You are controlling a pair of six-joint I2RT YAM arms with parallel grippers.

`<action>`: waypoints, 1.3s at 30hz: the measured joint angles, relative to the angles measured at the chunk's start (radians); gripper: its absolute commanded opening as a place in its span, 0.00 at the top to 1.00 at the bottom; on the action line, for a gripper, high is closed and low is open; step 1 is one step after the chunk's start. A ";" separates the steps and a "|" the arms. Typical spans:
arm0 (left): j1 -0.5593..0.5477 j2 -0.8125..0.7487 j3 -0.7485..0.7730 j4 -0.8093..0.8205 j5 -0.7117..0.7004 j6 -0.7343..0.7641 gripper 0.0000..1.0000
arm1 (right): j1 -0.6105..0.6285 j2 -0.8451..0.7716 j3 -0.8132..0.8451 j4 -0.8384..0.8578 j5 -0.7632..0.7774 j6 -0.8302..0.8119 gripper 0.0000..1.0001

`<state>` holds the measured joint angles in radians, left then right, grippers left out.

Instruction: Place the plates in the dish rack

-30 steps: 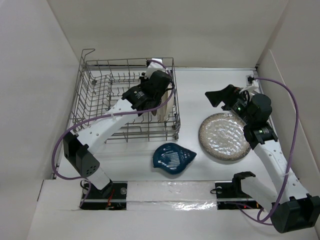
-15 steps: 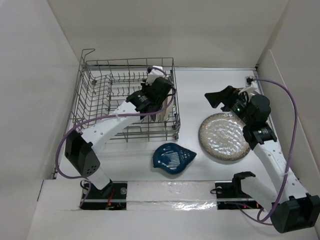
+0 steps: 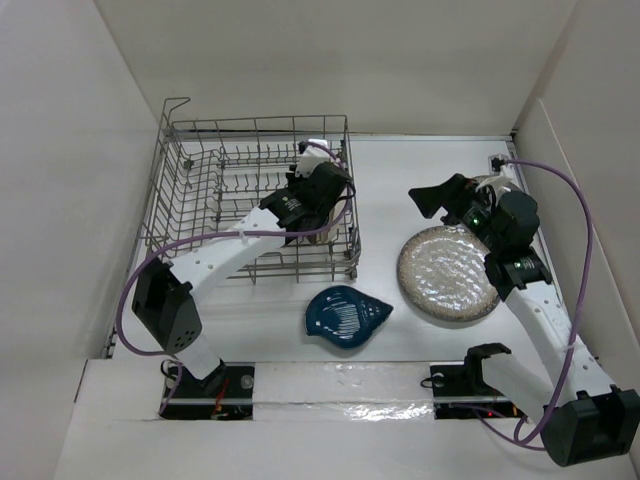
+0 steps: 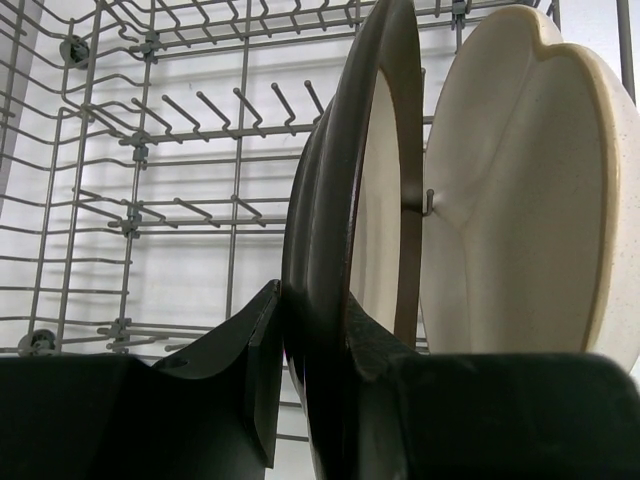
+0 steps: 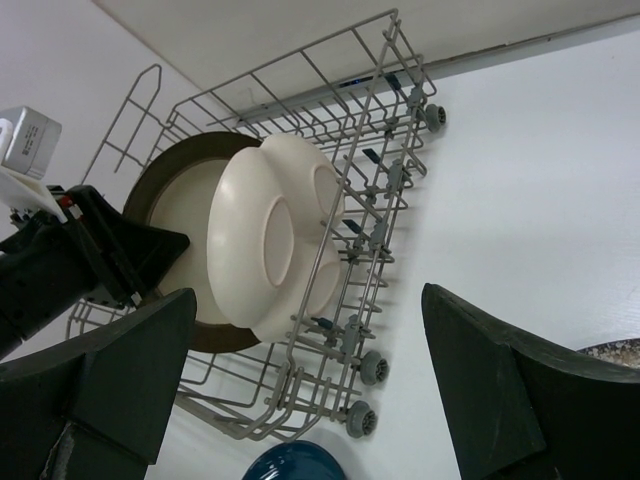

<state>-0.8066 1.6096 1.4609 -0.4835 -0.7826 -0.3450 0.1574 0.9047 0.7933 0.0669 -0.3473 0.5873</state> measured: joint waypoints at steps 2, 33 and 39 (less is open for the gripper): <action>-0.004 0.004 0.000 0.002 -0.011 0.001 1.00 | 0.000 0.000 -0.010 0.004 0.000 0.001 0.00; -0.044 0.097 0.020 0.011 0.008 -0.058 0.44 | -0.077 -0.070 -0.074 0.030 0.089 0.095 0.02; -0.026 0.036 0.020 0.005 0.051 -0.071 0.30 | -0.170 -0.068 -0.074 0.023 0.109 0.118 0.16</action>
<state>-0.8322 1.6459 1.4811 -0.4786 -0.7311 -0.4156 -0.0128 0.8364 0.7189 0.0895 -0.2386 0.7052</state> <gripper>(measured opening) 0.677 0.884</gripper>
